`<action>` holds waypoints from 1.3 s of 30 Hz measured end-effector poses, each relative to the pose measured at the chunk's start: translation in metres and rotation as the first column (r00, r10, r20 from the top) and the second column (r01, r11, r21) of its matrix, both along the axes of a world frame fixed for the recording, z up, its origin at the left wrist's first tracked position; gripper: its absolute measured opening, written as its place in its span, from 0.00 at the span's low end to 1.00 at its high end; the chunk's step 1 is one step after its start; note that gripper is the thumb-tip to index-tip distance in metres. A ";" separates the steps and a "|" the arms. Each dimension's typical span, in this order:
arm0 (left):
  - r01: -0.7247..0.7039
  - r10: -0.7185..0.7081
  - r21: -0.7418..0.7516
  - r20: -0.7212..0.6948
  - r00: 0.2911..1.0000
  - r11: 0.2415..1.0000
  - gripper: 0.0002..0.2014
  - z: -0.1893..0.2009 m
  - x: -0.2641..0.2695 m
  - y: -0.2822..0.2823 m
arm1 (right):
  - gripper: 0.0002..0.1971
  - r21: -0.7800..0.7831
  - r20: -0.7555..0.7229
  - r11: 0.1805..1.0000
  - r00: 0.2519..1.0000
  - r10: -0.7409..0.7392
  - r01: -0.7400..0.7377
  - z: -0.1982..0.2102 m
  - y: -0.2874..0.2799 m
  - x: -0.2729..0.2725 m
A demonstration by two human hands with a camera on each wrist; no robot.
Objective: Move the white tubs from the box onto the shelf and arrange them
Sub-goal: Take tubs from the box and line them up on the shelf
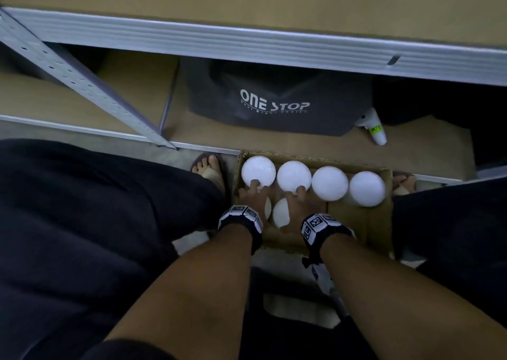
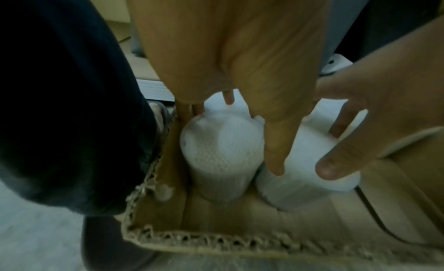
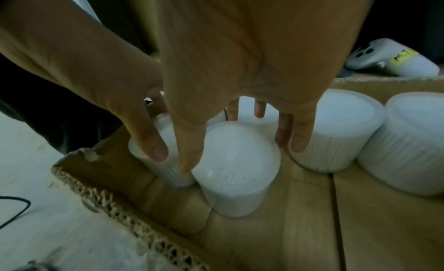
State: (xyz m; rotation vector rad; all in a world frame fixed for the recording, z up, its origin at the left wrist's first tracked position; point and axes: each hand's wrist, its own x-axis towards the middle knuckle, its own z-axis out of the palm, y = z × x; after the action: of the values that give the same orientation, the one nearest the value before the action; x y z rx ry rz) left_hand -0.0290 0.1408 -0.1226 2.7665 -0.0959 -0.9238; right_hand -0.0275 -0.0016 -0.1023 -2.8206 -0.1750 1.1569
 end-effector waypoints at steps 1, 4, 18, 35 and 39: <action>-0.025 0.025 -0.008 0.045 0.999 1.000 0.27 -0.004 -0.003 -0.001 | 0.44 0.016 0.013 1.000 1.000 -0.021 0.021 -0.004 0.003 -0.003; -0.067 0.068 -0.036 0.044 0.997 0.997 0.22 -0.024 0.000 -0.002 | 0.33 0.067 0.042 0.996 0.997 -0.067 0.064 -0.017 0.009 -0.007; 0.069 -0.064 0.074 -0.074 0.995 0.995 0.35 0.019 0.003 -0.001 | 0.42 0.135 -0.023 0.974 0.983 -0.180 0.181 -0.006 0.001 -0.005; 0.088 -0.085 -0.050 0.069 0.994 0.995 0.40 0.182 0.055 -0.033 | 0.47 0.049 0.085 0.998 0.996 -0.037 0.033 0.157 -0.045 0.041; 0.123 -0.106 -0.091 0.174 0.979 0.988 0.42 0.237 0.059 -0.036 | 0.47 0.049 0.198 0.999 0.980 -0.029 0.020 0.210 -0.055 0.046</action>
State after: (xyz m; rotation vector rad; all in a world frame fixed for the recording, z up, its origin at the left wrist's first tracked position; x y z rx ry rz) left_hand 0.0299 0.1044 0.1145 2.7627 -0.3243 -0.6878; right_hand 0.0186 -0.0568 0.1081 -2.8845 -0.1773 0.8521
